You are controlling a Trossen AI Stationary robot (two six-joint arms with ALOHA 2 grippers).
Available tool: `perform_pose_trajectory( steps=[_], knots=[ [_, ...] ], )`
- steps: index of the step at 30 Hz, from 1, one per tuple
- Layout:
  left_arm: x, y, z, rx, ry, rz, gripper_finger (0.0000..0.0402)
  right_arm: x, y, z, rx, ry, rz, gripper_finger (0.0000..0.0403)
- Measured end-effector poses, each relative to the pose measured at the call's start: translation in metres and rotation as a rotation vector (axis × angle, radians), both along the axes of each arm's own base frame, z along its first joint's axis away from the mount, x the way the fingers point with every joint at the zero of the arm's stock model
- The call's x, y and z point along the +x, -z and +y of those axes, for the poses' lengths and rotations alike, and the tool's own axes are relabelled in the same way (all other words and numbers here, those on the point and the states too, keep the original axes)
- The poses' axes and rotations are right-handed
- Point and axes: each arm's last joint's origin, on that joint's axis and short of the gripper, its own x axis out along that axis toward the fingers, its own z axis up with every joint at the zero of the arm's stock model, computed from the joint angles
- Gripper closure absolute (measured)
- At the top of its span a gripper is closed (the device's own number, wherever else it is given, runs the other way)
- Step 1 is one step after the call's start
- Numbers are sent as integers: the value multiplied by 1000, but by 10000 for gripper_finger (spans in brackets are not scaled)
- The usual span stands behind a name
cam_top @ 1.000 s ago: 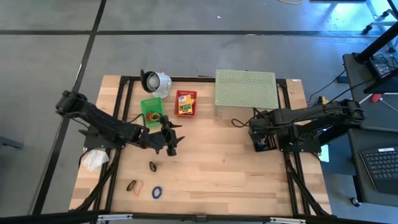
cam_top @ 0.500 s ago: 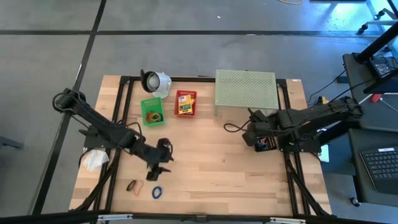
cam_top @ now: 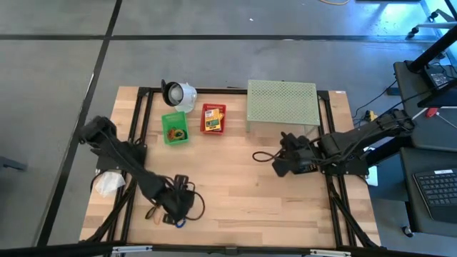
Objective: Pick & Place Office Desk Supplies
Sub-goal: Put the blue spring keychain into the green basket
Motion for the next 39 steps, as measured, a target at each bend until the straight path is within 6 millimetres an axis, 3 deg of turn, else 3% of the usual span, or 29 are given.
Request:
perform_pose_trajectory(
  steps=[4, 10, 17, 29, 39],
  knots=[
    [9, 14, -13, -42, -2, 108, 167, 1, -2, 7, 7, -27, -36, 227],
    [16, 19, -27, -88, 9, 253, 176, 1, -4, 15, -4, -50, -82, 227],
    [18, 20, -35, -69, 19, 231, 201, 3, 3, 27, -15, -89, -66, 227],
    [20, 35, -36, 7, 39, 234, 201, 13, 15, 43, -12, -133, -61, 227],
    [16, 36, -45, 7, 76, 207, 266, 16, 13, 46, -6, -154, -97, 227]
  ],
)
